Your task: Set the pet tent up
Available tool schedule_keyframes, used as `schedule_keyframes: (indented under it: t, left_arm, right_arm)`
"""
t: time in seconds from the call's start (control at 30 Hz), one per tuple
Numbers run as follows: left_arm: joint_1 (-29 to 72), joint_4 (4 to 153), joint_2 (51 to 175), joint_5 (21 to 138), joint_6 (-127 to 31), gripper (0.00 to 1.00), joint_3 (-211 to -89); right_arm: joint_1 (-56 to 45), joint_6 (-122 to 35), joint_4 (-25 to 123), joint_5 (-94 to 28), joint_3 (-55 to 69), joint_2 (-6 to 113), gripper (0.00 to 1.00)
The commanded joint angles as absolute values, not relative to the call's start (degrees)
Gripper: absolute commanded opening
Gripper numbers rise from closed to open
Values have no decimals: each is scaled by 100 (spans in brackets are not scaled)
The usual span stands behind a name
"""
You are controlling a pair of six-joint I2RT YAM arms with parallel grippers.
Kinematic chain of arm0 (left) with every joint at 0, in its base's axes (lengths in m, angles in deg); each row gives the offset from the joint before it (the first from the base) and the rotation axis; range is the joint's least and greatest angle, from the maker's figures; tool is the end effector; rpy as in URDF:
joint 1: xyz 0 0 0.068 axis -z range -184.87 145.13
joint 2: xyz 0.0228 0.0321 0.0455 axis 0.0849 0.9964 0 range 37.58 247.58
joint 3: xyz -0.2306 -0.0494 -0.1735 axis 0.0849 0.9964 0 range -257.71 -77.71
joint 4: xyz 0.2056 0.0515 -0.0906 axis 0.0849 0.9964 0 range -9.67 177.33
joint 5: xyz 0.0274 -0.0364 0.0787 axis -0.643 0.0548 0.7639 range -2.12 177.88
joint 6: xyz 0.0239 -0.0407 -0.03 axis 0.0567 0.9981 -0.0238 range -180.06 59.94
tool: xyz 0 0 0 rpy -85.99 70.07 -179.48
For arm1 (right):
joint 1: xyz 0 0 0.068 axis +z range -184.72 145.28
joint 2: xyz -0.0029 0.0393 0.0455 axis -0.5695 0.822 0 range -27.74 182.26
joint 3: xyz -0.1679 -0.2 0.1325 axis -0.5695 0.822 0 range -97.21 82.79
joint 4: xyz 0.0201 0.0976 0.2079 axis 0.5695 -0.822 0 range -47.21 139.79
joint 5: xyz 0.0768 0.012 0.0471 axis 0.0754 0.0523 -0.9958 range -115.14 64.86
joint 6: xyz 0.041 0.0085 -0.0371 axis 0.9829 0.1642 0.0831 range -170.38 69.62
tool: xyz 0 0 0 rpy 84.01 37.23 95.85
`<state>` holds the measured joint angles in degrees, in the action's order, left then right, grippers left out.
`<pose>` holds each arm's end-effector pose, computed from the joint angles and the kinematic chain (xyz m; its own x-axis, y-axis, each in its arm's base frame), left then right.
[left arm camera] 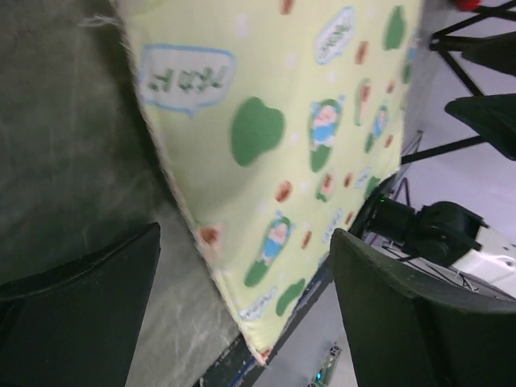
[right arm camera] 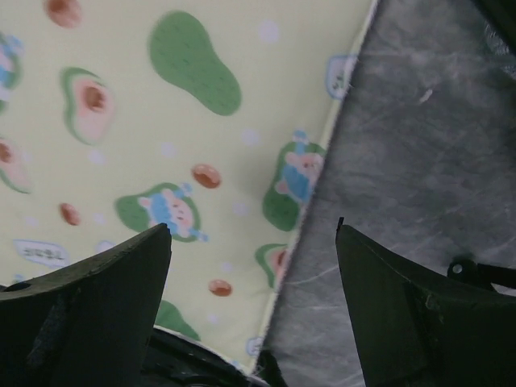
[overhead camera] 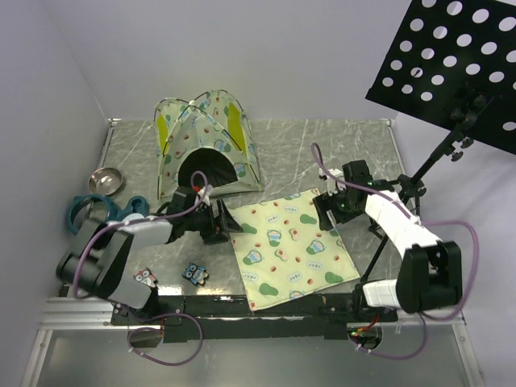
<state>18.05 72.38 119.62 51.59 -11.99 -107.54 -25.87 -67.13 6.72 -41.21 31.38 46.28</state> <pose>0.2057 -0.1118 0.1914 -0.9536 -0.2478 -0.1711 -0.0076 0.5880 -0.8088 0.2018 0.0423 0.2599 -0.7871 -0.4028 -0.4672 -0.5089 0.8520 0.1228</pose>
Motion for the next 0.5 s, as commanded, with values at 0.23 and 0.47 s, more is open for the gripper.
schedule_keyframes:
  t: [0.23, 0.47]
  left_arm:
    - [2132, 6135, 13382, 5255, -890, 70, -11286]
    - [2158, 6976, 12795, 4992, -1619, 1, -11770]
  right_arm:
    - [-2979, -7736, 567, -4666, 2594, 6391, 74]
    - [-2883, -7860, 119, -6528, 2286, 6174, 0]
